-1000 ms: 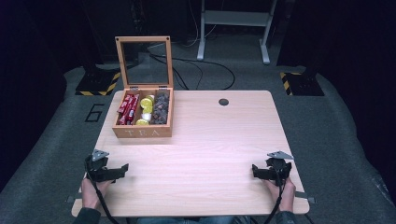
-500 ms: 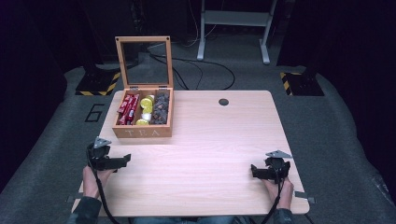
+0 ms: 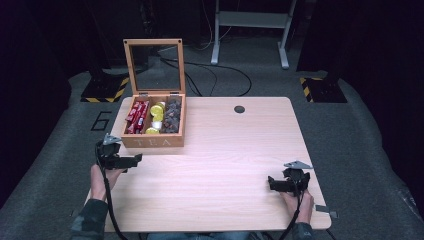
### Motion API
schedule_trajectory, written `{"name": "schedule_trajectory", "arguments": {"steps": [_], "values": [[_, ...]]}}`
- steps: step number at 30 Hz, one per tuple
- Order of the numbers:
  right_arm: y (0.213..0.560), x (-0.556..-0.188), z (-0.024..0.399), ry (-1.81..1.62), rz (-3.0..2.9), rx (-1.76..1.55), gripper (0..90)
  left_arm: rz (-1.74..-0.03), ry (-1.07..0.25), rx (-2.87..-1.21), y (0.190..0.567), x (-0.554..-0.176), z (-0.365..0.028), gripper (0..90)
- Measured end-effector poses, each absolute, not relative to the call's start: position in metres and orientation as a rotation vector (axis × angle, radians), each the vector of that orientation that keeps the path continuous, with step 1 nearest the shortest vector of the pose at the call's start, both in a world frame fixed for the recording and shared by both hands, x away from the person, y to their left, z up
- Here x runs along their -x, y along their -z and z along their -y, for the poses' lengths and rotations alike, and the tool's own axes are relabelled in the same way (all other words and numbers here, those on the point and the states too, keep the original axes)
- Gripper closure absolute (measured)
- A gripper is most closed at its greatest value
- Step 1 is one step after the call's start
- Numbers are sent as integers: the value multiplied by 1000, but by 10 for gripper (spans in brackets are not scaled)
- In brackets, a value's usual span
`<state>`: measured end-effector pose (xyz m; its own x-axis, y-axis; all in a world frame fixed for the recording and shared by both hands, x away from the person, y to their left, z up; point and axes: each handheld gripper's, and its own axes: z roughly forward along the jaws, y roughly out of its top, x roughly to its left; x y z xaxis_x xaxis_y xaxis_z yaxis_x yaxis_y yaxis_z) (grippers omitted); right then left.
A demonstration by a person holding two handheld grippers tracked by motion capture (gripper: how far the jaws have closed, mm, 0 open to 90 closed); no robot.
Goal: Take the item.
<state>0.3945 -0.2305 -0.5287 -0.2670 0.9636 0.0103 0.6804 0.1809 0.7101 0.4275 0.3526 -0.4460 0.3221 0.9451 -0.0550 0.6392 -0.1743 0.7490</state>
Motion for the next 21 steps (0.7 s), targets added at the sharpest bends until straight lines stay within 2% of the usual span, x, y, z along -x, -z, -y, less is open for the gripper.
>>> {"name": "schedule_trajectory", "arguments": {"steps": [21], "values": [[529, -395, 231, -851, -2027, -1526, 0, -1367, -578, -1928, 411, -481, -347, 19]]}}
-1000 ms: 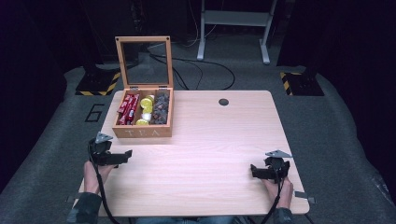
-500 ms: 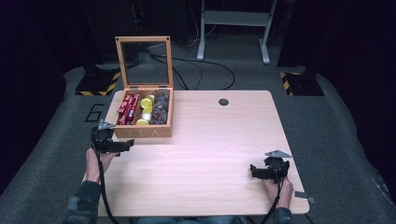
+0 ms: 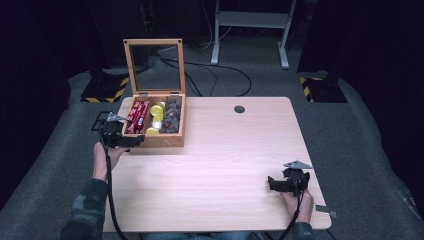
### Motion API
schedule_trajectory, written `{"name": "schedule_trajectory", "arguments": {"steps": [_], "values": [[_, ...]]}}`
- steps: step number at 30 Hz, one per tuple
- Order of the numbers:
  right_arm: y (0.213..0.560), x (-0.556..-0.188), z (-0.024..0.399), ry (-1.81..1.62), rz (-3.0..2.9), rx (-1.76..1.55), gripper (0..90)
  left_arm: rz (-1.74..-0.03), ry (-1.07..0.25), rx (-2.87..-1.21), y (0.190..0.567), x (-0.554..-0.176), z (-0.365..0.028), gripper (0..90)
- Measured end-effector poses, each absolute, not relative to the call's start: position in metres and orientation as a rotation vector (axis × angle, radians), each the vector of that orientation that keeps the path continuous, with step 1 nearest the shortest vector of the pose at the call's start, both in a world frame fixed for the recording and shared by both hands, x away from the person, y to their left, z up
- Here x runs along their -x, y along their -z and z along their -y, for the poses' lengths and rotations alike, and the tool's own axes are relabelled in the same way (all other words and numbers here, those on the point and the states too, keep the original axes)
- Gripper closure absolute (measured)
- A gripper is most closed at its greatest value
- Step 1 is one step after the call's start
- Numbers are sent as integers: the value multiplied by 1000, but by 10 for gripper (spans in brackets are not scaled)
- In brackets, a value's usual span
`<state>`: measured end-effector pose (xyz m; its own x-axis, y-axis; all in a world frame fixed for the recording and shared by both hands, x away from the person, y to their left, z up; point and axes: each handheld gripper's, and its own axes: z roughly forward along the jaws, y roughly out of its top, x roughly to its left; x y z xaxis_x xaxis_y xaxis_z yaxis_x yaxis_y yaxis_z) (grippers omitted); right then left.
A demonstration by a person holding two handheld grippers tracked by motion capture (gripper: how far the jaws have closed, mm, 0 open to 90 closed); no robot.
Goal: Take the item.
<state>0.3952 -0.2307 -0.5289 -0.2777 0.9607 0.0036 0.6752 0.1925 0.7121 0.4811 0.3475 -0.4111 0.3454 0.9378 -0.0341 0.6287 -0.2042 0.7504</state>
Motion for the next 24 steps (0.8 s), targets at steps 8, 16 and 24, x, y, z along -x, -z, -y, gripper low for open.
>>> {"name": "schedule_trajectory", "arguments": {"steps": [8, 16, 24], "values": [[529, -395, 231, -849, -2031, -1527, 0, -1379, -570, -1951, 411, -502, -348, 34], [529, -395, 231, -850, -2032, -1527, 0, -1396, -569, -1971, 413, -523, -355, 55], [529, -395, 231, -850, -2033, -1526, 0, -1410, -574, -1968, 410, -539, -358, 150]]}}
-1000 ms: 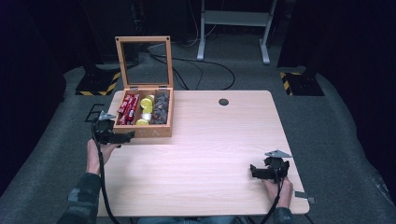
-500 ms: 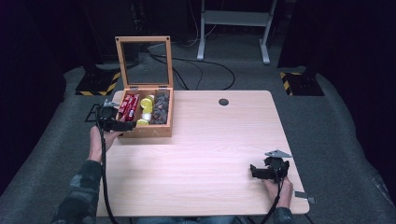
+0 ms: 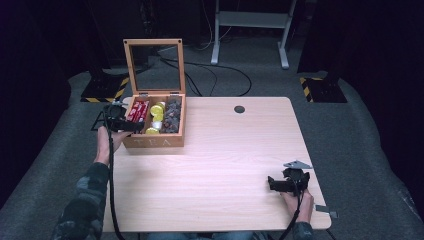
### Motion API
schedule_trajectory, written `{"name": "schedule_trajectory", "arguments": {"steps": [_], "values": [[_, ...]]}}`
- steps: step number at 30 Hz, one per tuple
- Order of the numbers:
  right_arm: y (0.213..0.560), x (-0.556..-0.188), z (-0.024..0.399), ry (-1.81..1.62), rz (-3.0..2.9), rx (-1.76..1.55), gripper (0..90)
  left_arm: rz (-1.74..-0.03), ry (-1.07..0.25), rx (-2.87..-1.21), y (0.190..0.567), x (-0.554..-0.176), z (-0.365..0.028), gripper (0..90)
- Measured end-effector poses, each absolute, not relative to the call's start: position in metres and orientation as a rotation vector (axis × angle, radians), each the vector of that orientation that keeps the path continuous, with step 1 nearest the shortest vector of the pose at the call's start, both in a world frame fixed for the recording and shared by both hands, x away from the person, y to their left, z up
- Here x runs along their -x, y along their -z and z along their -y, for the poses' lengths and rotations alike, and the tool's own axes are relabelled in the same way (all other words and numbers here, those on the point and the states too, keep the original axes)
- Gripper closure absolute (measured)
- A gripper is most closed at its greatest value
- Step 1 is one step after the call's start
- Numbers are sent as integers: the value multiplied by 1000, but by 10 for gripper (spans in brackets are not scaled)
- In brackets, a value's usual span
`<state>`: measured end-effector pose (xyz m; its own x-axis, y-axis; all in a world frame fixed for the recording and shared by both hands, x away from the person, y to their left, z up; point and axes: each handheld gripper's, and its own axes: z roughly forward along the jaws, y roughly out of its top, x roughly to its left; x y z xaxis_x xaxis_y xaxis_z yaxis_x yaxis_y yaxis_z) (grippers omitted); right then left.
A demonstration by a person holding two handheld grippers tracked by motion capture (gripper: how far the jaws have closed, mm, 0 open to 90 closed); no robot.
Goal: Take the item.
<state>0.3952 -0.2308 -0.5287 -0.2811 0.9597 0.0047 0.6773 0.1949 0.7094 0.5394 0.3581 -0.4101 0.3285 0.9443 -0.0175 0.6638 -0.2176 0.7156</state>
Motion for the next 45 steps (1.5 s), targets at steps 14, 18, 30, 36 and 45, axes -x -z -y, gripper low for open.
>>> {"name": "schedule_trajectory", "arguments": {"steps": [14, 18, 30, 36, 45], "values": [[529, -395, 231, -852, -2034, -1522, 0, -1446, -634, -2008, 422, -556, -358, 444], [529, -395, 231, -854, -2035, -1520, 1, -1447, -647, -2007, 427, -561, -357, 507], [529, -395, 231, -856, -2032, -1517, 1, -1475, -693, -2053, 435, -567, -356, 643], [529, -395, 231, -857, -2032, -1516, 1, -1480, -693, -2074, 439, -569, -351, 668], [529, -395, 231, -856, -2035, -1516, 1, -1500, -719, -2079, 442, -570, -347, 734]]}}
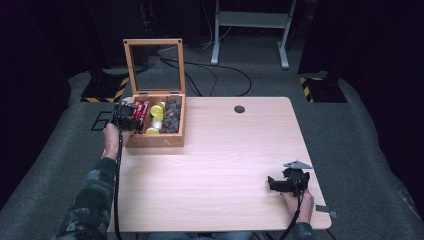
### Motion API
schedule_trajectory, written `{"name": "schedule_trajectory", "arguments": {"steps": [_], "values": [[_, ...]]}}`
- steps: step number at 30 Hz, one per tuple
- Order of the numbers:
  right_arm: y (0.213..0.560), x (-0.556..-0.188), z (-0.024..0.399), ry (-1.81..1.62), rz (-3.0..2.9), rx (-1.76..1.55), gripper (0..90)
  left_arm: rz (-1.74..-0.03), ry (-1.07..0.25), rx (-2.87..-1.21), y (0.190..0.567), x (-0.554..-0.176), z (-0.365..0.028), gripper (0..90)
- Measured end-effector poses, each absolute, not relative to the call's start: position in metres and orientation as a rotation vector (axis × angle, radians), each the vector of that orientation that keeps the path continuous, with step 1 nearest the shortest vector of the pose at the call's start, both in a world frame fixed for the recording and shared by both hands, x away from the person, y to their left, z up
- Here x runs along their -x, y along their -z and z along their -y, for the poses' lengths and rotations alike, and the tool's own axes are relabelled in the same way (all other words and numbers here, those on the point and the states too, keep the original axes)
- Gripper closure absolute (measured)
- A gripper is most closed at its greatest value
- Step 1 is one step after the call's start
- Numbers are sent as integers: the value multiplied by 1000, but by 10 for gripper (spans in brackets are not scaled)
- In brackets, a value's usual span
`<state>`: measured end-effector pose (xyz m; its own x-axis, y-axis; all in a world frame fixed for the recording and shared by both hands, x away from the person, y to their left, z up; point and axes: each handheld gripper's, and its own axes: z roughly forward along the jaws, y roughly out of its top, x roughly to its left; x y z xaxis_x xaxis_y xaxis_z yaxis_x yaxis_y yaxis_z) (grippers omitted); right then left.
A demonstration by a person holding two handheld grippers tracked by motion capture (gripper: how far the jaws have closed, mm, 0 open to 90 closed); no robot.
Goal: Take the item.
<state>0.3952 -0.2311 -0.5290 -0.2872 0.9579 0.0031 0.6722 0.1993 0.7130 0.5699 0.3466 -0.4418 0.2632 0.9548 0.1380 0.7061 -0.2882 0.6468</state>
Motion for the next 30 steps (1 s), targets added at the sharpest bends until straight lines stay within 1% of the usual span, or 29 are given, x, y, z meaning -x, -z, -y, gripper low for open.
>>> {"name": "schedule_trajectory", "arguments": {"steps": [6, 9, 18, 30], "values": [[529, -395, 231, -856, -2035, -1516, 2, -1527, -725, -2066, 443, -570, -348, 814], [529, -395, 231, -855, -2035, -1520, 2, -1524, -733, -2059, 442, -569, -349, 835], [529, -395, 231, -855, -2035, -1519, 2, -1549, -724, -1981, 436, -563, -354, 846], [529, -395, 231, -856, -2035, -1519, 1, -1525, -719, -1956, 425, -554, -355, 846]]}}
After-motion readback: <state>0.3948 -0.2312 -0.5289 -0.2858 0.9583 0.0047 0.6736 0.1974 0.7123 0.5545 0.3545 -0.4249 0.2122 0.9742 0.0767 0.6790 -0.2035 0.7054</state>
